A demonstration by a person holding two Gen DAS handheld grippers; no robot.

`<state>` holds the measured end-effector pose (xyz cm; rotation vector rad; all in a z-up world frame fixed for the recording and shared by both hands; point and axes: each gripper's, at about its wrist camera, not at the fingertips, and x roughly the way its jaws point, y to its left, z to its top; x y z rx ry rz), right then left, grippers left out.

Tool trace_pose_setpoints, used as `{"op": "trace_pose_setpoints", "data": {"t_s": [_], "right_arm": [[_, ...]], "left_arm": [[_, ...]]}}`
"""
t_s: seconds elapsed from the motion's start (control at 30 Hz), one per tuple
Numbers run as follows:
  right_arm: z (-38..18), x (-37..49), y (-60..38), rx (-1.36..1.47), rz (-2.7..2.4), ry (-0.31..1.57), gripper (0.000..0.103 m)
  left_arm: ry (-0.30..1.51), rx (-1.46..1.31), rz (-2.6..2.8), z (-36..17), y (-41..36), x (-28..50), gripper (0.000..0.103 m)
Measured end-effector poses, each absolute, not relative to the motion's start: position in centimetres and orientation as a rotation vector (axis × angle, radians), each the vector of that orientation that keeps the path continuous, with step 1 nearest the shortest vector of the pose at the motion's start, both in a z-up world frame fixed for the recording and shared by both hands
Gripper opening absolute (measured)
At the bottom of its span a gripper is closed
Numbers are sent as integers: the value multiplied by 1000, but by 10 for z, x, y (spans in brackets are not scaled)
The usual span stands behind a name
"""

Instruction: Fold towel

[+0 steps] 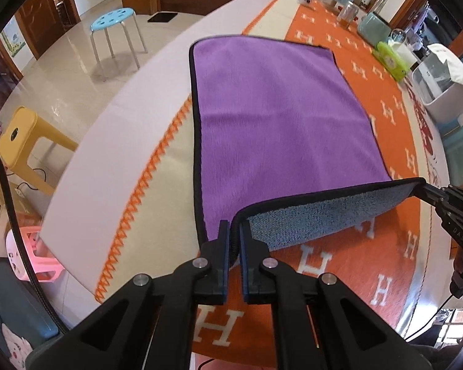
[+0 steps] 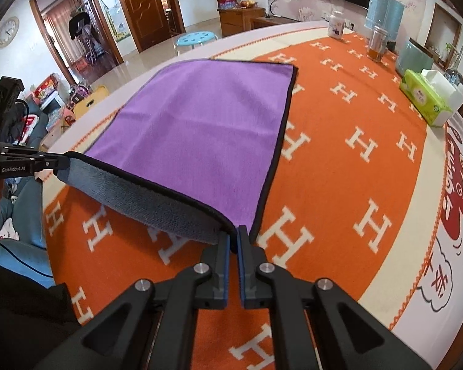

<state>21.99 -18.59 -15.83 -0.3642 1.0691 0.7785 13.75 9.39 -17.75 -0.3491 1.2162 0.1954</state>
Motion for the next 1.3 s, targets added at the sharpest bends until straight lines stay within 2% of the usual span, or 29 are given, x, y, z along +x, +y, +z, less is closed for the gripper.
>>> {"op": "trace_pose_setpoints", "data": {"t_s": [0.73, 1.03, 1.3], "right_arm": [[-61, 289, -152, -303, 770, 814, 4], [-48, 323, -128, -284, 711, 711, 4], [-60, 354, -98, -285, 673, 654, 4]], "left_arm": [[939, -262, 212, -56, 138, 205, 4], [844, -252, 244, -44, 161, 248, 4], [837, -287, 248, -69, 180, 292, 4]]}}
